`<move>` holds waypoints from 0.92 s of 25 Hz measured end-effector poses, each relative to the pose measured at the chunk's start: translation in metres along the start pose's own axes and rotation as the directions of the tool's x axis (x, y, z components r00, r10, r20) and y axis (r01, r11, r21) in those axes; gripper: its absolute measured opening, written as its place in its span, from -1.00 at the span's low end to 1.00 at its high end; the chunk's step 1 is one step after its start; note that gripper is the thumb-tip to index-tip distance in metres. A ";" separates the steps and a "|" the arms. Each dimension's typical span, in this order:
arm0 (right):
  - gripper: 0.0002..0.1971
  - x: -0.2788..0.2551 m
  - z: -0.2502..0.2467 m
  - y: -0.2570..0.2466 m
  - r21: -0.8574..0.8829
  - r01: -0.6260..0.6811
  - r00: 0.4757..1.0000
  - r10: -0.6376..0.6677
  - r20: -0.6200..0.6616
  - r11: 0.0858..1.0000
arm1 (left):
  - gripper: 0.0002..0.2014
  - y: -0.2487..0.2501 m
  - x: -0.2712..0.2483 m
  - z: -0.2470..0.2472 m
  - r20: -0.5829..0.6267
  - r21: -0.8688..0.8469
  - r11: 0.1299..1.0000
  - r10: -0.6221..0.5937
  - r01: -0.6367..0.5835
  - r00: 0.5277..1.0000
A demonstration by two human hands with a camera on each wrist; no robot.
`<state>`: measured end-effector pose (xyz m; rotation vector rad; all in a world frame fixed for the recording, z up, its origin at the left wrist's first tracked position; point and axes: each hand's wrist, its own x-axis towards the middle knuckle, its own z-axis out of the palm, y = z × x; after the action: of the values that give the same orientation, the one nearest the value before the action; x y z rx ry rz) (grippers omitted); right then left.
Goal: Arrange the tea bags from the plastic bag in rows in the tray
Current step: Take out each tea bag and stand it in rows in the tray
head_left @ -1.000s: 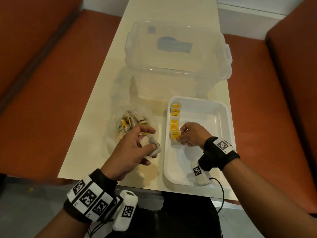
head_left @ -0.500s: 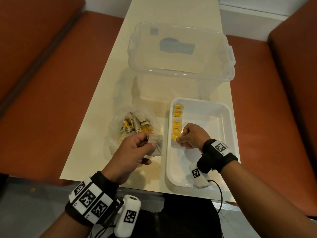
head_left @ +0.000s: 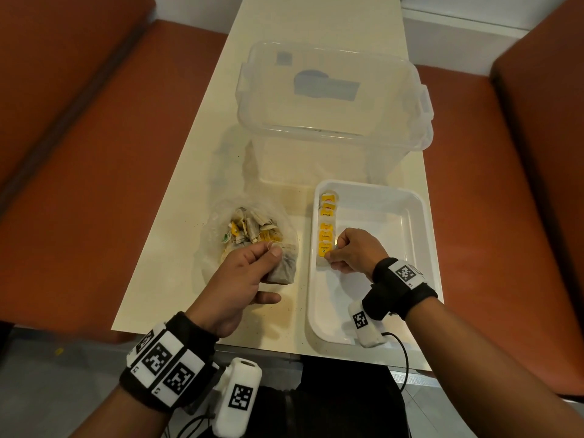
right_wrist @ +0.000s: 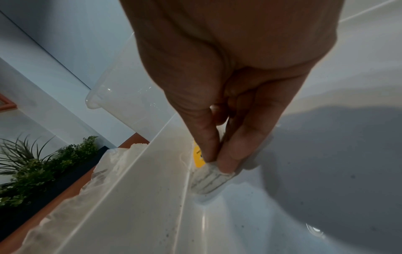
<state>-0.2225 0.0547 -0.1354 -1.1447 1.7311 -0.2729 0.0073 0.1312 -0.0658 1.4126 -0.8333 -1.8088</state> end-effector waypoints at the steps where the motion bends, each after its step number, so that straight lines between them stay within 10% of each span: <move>1: -0.68 0.000 0.000 0.000 0.006 -0.003 1.000 0.003 0.007 1.000 | -0.77 0.000 0.000 -0.001 0.002 -0.024 1.000 -0.011 0.011 1.000; 8: -0.75 -0.034 -0.005 -0.016 0.043 0.090 0.985 -0.082 -0.153 0.995 | -0.77 0.000 0.001 -0.002 -0.014 -0.006 0.998 0.063 -0.063 0.998; 13: -0.74 -0.101 0.011 -0.048 0.417 0.201 0.966 -0.250 0.064 0.886 | -0.76 0.002 0.015 0.015 -0.102 0.030 0.987 0.161 -0.159 0.982; 23: -0.76 -0.098 0.006 -0.040 0.514 0.277 0.960 -0.221 -0.169 0.812 | -0.51 -0.006 0.017 0.052 0.167 0.258 0.844 0.441 -0.471 0.882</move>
<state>-0.1897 0.1130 -0.0526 -0.9428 1.4465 -0.9338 -0.0474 0.1246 -0.0690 1.1649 -1.4085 -1.4338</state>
